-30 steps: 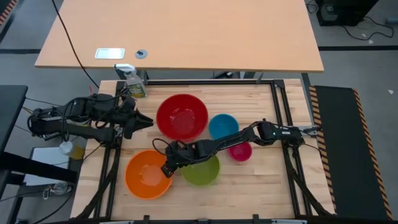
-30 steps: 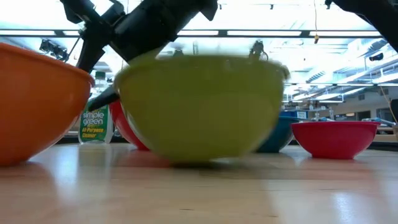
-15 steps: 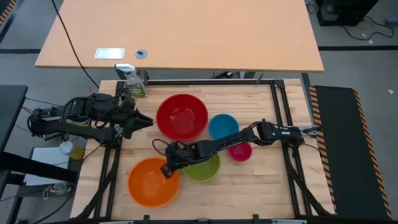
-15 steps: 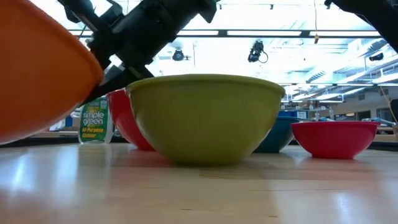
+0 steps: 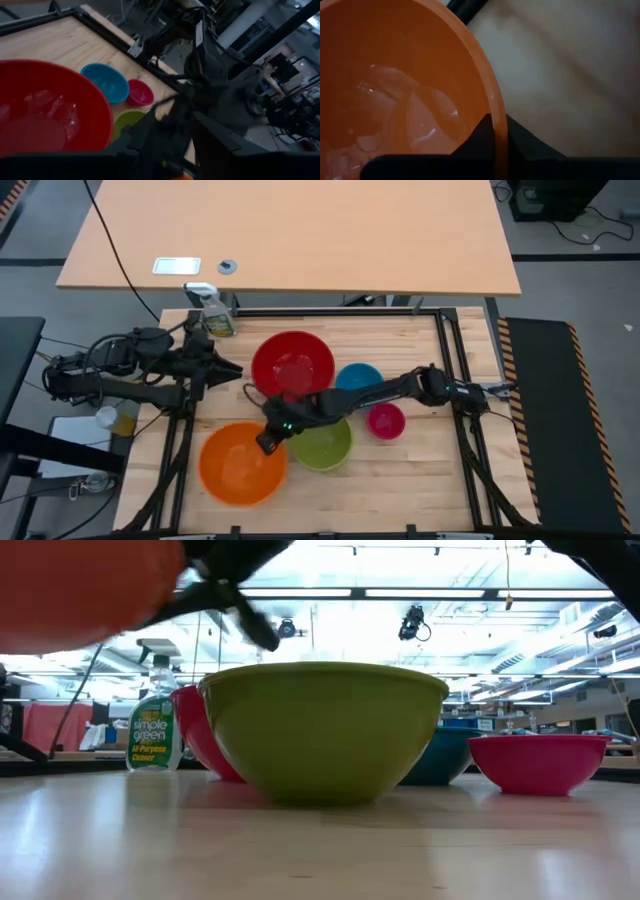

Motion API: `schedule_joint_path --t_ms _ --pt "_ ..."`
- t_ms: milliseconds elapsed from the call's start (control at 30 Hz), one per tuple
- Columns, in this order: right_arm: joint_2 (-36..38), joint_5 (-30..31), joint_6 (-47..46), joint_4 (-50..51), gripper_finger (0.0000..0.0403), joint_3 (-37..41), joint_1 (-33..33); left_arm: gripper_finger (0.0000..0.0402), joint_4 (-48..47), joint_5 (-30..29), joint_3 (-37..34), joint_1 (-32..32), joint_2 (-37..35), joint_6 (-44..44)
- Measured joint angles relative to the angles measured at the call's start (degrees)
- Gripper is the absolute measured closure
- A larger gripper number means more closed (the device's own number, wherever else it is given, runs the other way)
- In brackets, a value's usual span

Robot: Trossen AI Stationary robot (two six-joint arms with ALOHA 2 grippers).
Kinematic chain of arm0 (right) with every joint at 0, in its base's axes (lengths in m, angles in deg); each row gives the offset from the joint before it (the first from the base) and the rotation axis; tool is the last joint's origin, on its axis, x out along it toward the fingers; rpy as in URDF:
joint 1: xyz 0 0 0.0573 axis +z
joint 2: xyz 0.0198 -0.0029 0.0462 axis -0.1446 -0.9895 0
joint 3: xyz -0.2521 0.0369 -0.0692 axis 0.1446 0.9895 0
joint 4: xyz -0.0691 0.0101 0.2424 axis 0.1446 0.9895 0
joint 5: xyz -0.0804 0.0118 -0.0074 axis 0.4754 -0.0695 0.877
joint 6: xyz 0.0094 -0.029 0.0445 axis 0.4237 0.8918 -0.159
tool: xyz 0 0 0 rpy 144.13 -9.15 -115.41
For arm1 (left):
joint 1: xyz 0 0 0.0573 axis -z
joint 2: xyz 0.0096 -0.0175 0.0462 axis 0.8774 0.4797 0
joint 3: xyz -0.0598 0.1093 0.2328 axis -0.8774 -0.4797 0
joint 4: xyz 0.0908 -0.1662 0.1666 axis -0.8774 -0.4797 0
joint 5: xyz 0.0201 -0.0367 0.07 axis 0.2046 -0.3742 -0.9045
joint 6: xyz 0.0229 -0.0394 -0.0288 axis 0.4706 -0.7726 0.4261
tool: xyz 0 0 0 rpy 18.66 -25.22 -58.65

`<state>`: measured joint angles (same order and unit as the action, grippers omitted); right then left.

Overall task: Nest bowls inside each other
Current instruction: Stack the orange bowl on the red bowl

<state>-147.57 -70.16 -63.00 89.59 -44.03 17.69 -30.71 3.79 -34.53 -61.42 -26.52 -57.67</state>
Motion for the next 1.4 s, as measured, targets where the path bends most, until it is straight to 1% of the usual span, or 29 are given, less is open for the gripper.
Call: schedule_joint_path --t_ms 133,267,467,533,700,800,933,1033,1200,1400 --pt "5.08 4.57 4.81 8.96 0.0383 0.00 -2.80 0.0273 1.84 0.00 0.01 -0.01 -0.30 0.09" --pt "9.89 9.35 8.99 17.77 0.0383 -0.09 -7.01 0.0273 3.81 0.01 0.01 0.00 -0.08 0.13" --pt "13.77 12.83 14.95 26.28 0.0375 -0.04 -15.34 0.0273 5.98 -0.22 0.01 -0.08 0.71 1.20" --pt "14.38 12.78 17.58 28.79 0.0375 0.16 -18.24 0.0273 6.38 -0.53 0.01 -0.08 1.41 1.25" --pt "13.45 10.15 24.53 31.90 0.0379 1.96 -23.74 0.0273 6.31 -2.11 0.01 -0.08 3.20 1.19" --pt "13.53 7.11 27.57 29.08 0.0377 4.85 -25.59 0.0273 6.28 -4.63 0.01 -0.06 5.12 0.88" --pt "13.32 3.19 30.21 26.95 0.0376 9.43 -26.54 0.0273 6.40 -7.72 0.01 -0.06 7.99 -1.94" --pt "13.43 1.27 31.76 23.03 0.0376 13.00 -26.55 0.0273 7.26 -8.20 0.01 -0.06 10.02 -4.01" --pt "13.40 1.08 32.31 17.11 0.0375 17.72 -26.39 0.0273 10.46 -8.22 0.01 -0.06 12.94 -4.79" --pt "13.40 1.28 34.15 13.13 0.0371 21.03 -26.28 0.0273 10.66 -8.24 0.01 -0.06 14.58 -4.14"
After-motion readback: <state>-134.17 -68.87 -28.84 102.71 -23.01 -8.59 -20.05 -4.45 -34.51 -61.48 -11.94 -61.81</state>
